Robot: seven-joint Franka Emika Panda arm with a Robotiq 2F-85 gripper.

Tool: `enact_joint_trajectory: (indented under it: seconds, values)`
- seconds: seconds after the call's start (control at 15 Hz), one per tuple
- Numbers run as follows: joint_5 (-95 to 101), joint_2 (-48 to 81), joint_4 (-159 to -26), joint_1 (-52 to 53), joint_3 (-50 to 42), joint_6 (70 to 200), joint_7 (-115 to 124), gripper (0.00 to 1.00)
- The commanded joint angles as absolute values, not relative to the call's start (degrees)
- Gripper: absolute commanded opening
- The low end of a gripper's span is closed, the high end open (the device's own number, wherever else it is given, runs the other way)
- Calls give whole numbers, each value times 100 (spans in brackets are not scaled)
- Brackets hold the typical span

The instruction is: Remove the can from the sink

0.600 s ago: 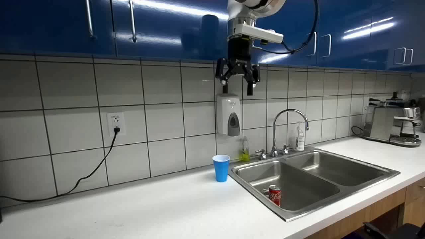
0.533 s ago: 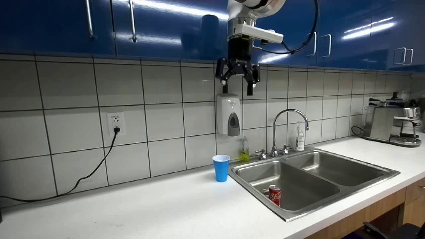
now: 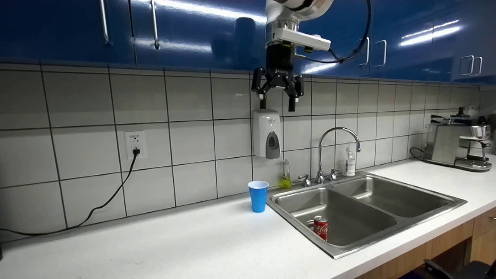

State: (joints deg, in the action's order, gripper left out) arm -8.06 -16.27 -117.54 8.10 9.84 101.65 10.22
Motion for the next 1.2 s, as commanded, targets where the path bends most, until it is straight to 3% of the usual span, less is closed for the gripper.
enact_joint_trajectory:
  seconds: [0.0,1.13]
  values:
    - [-767,-1713,-11777,772,959,10235,1028,100]
    - [-438,-2805,-12356,575,752,9347,1086,100]
